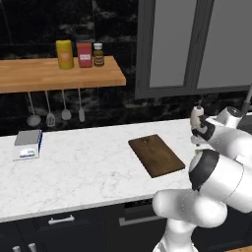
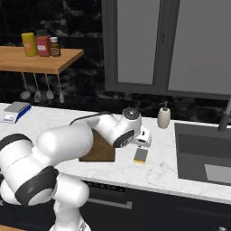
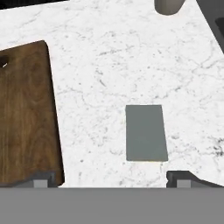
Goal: Pick up the sponge from the counter and clean the cutting board by briefly scrubbing or pressing down on the cutting board. Once finished, release the sponge.
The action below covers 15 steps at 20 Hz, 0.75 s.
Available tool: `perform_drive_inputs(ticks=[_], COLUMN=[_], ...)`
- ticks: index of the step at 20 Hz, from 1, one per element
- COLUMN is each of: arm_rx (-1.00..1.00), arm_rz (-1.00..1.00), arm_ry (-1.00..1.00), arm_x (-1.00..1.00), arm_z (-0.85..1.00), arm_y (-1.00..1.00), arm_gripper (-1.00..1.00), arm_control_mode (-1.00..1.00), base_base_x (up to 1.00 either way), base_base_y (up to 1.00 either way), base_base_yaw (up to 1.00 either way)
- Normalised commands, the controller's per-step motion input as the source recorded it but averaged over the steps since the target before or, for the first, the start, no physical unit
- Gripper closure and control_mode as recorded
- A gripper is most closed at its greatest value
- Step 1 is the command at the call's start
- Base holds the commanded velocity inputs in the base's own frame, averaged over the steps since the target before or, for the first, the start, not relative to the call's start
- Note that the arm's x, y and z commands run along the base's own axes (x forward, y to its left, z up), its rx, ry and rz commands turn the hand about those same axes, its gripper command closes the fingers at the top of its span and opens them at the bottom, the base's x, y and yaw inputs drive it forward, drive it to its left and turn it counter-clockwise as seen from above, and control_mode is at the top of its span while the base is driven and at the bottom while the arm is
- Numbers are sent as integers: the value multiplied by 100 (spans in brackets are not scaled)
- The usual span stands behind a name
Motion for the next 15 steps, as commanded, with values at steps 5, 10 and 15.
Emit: perform_drive_inputs(ticks=[5,10,15], arm_rx=[-4,0,2], arm_rz=[6,8,2], arm_ry=[0,0,1], arm_x=[-22,-40,-58], arm_z=[95,100,100], arm_y=[100,100,84], arm_gripper=[-100,-100,-100], arm_control_mode=[-100,-100,-100], base_base_x=[0,0,0], base_base_y=[0,0,0], base_base_yaw=[0,0,0])
